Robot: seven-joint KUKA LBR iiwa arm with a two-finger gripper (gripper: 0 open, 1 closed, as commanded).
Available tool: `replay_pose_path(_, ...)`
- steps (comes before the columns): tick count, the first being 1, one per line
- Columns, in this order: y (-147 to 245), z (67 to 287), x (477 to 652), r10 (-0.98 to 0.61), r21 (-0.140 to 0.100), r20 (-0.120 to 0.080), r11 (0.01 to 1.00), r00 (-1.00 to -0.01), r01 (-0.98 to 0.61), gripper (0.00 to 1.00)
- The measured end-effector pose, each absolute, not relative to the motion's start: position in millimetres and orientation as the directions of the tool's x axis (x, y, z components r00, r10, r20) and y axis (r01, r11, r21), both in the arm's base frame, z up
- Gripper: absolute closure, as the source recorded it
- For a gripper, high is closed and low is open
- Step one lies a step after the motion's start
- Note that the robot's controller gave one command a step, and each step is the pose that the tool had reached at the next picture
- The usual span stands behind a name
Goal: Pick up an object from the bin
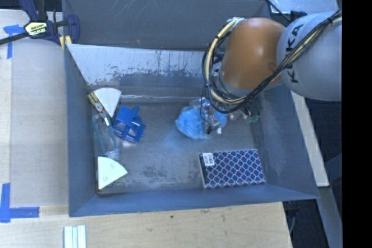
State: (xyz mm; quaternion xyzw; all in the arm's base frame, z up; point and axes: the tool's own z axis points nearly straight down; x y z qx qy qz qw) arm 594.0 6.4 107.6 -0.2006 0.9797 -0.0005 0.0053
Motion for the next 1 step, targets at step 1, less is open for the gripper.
replay_pose_path(1,6.4,119.4,595.0,-0.393,-0.005,-0.014,0.92,-0.919,-0.393,1.0)
